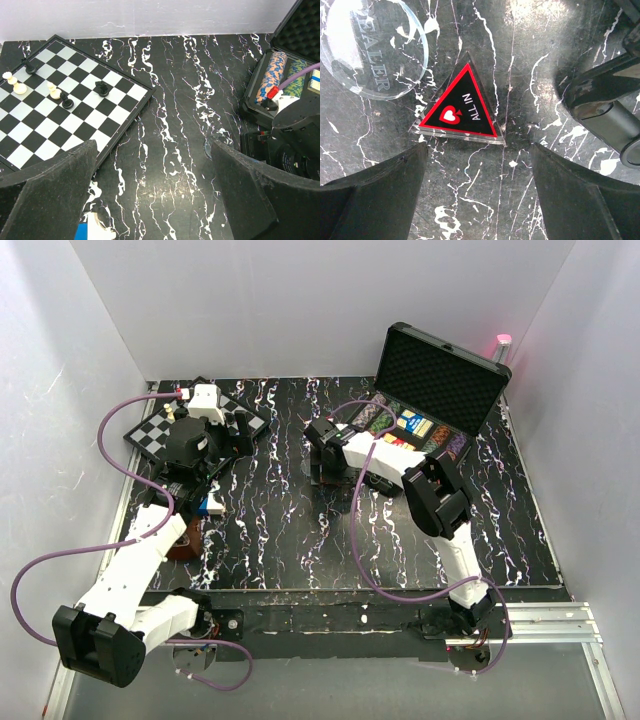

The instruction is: Pack up texas hold em set

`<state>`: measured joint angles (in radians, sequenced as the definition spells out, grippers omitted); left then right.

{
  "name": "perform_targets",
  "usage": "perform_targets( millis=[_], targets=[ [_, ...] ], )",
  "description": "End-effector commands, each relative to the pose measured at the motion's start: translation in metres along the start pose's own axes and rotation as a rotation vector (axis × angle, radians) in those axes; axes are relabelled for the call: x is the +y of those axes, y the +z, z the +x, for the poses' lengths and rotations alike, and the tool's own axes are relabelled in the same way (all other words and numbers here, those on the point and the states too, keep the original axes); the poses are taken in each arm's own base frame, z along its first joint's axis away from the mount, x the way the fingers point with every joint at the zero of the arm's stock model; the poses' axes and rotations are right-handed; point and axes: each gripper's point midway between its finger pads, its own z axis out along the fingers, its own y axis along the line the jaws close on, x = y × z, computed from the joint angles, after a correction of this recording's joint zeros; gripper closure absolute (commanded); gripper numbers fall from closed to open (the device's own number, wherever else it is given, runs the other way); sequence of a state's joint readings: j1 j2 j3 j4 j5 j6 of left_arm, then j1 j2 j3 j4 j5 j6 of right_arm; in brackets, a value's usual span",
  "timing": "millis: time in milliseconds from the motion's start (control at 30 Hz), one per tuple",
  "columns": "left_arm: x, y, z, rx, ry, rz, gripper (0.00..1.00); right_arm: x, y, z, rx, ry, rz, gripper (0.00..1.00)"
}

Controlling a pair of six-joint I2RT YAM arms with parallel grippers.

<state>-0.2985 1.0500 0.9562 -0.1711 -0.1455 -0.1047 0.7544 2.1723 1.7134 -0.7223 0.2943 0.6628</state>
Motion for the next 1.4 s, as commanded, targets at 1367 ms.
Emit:
perform_targets(
  millis=[1367],
  targets=[
    [0.000, -0.007, -0.014, -0.052, -0.007, 0.004, 0.02, 0.010, 0.011, -0.001, -0.013, 0.090, 0.076, 0.16]
  ],
)
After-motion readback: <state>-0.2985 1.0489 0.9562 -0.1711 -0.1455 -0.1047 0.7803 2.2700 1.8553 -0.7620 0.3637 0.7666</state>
